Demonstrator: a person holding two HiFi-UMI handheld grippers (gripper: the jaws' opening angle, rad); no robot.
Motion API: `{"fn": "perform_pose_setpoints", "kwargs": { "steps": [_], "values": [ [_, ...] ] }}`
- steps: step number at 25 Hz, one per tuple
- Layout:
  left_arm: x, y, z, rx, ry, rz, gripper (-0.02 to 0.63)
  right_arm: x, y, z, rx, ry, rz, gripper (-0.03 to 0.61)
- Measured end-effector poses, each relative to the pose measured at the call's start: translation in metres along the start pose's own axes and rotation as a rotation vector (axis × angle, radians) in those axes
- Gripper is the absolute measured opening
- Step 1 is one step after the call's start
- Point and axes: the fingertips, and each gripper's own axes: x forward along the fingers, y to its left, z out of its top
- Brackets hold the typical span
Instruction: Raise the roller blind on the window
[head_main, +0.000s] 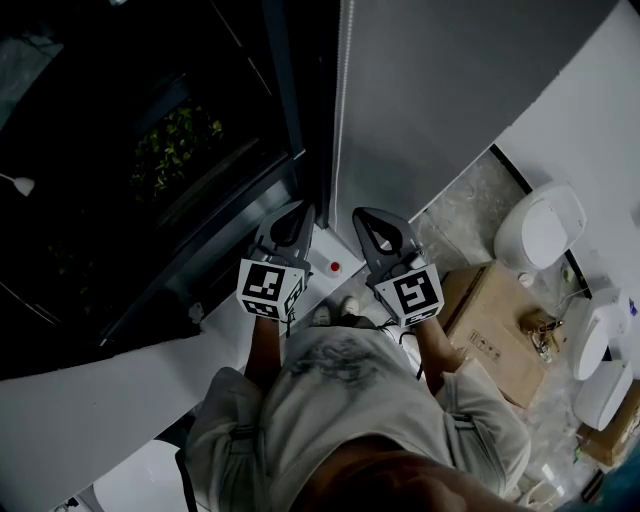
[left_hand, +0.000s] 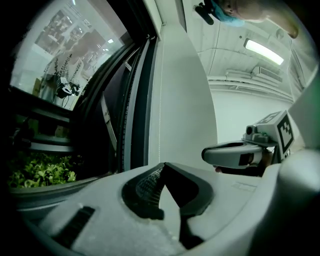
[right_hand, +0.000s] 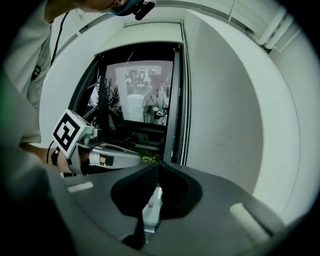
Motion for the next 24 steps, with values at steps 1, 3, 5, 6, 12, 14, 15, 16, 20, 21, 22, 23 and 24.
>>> {"fn": "perform_pose_setpoints", "kwargs": {
  "steps": [1, 3, 5, 6, 12, 14, 15, 16, 20, 21, 22, 23, 24],
  "values": [
    [-0.001, 0.0, -0.003, -0.005, 0.004, 0.0, 0.002, -0.001, 0.0, -0.002, 0.011, 0.005, 0.001, 0.008],
    [-0.002, -0.002, -0.008, -0.016, 0.014, -0.001, 0.002, -0.002, 0.001, -0.006, 0.031, 0.026, 0.0, 0.006],
    [-0.002, -0.003, -0.012, -0.023, 0.02, -0.004, 0.003, -0.003, 0.002, -0.011, 0.046, 0.045, -0.001, 0.006],
    [-0.002, -0.004, -0.013, -0.025, 0.022, -0.005, 0.002, -0.003, 0.002, -0.013, 0.052, 0.053, -0.002, 0.006],
    [0.0, -0.005, -0.013, -0.024, 0.02, -0.003, 0.002, -0.003, -0.001, -0.011, 0.059, 0.051, -0.006, 0.006],
    [0.0, -0.005, -0.013, -0.025, 0.02, -0.001, 0.003, -0.003, -0.001, -0.012, 0.057, 0.053, -0.007, 0.006],
    [0.0, -0.005, -0.013, -0.025, 0.021, -0.001, 0.003, -0.004, -0.001, -0.012, 0.057, 0.054, -0.008, 0.006],
    [0.0, -0.006, -0.013, -0.025, 0.021, 0.0, 0.003, -0.004, -0.001, -0.012, 0.057, 0.055, -0.008, 0.006],
    [0.0, -0.005, -0.013, -0.026, 0.019, 0.005, 0.003, -0.004, -0.002, -0.013, 0.055, 0.056, -0.008, 0.006],
    [0.0, -0.004, -0.013, -0.026, 0.018, 0.006, 0.003, -0.003, -0.002, -0.013, 0.055, 0.056, -0.008, 0.006],
    [0.0, -0.004, -0.012, -0.026, 0.017, 0.007, 0.003, -0.003, -0.002, -0.012, 0.054, 0.055, -0.008, 0.006],
    [0.0, -0.004, -0.012, -0.027, 0.016, 0.008, 0.003, -0.003, -0.002, -0.012, 0.054, 0.054, -0.008, 0.006],
    [0.0, -0.004, -0.012, -0.027, 0.016, 0.009, 0.003, -0.003, -0.002, -0.012, 0.053, 0.054, -0.008, 0.006]
  ]
}}
